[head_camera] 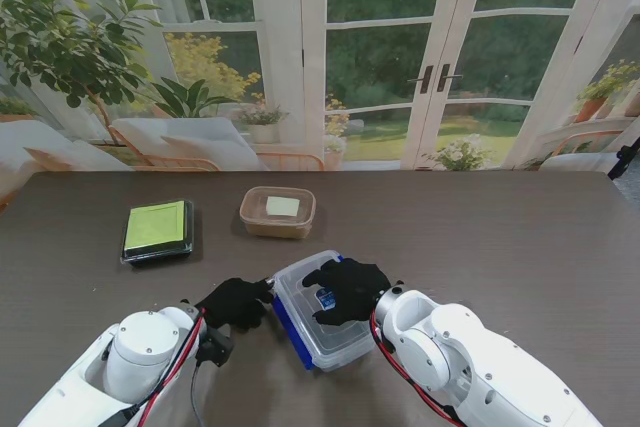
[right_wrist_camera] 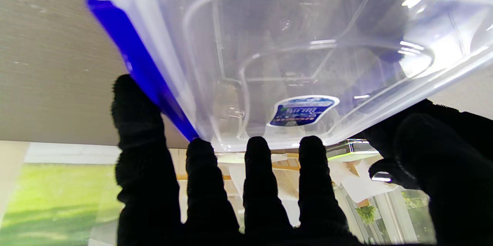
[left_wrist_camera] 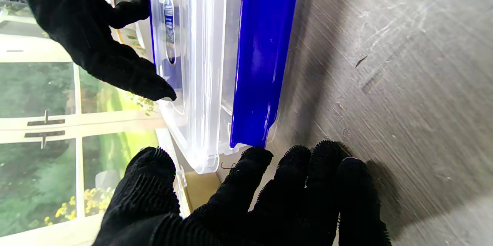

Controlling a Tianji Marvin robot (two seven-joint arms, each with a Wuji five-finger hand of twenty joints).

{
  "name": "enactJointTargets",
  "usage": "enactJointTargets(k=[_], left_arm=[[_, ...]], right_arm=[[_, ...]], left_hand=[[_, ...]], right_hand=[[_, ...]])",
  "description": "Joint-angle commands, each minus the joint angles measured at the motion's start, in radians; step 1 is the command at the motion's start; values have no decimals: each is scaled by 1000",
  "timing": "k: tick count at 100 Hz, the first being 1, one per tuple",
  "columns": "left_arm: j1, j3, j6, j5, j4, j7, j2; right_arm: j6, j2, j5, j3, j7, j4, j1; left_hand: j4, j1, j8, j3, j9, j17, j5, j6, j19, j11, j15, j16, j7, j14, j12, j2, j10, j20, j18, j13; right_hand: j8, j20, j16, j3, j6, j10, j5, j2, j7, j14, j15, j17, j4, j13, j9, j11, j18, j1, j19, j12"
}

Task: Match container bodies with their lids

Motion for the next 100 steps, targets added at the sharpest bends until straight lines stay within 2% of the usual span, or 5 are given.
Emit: enactJointTargets(k=[1, 26, 76, 90, 100], left_arm=[[22, 7, 3, -1, 1, -18, -8], [19, 9, 13, -16, 6, -18, -11], [70, -41, -39, -178, -47, 65, -44], [70, -36, -34, -141, -49, 79, -44], [64, -18, -20, -31, -43, 91, -36]], right_arm=[[-5, -2, 7, -25, 38, 30, -27], [-4, -2, 9, -28, 38, 33, -25], [-6, -1, 11, -34, 43, 34, -24], [-5, 0, 11, -35, 45, 34, -24], [-6, 0, 10, -36, 46, 34, -24]], left_hand=[[-9, -9, 142, -5, 24, -15, 173, 72, -10, 6, -107, -61, 278, 76, 1, 48, 48, -10, 18, 15], [-8, -12, 150, -6, 30, -5, 143, 76, -31, 4, -126, -71, 267, 80, -9, 52, 49, -21, 36, 26], [-8, -3, 160, -6, 48, 15, 95, 87, -46, 10, -119, -72, 267, 94, -8, 56, 58, -21, 61, 49], [-8, 0, 154, -5, 45, 17, 79, 87, -47, 11, -116, -71, 254, 98, -5, 56, 59, -20, 64, 49], [-8, -3, 43, -6, 73, 50, 21, 52, -13, 25, -75, -49, 113, 101, 25, 58, 53, 2, 78, 83]], right_hand=[[13, 23, 46, -76, -4, 1, -10, 34, 7, -99, 139, -581, 33, 80, -25, 17, -130, -19, 18, -8], [13, 23, 46, -76, -3, 1, -9, 33, 7, -99, 139, -582, 33, 80, -27, 17, -131, -18, 18, -8], [14, 23, 45, -78, 0, 4, -11, 36, 7, -99, 140, -582, 34, 78, -32, 18, -133, -18, 18, -8], [15, 23, 45, -78, 0, 3, -12, 37, 8, -100, 140, -583, 34, 77, -32, 19, -133, -19, 18, -8], [15, 23, 45, -79, 0, 4, -12, 37, 8, -99, 140, -582, 34, 77, -32, 19, -133, -18, 18, -8]])
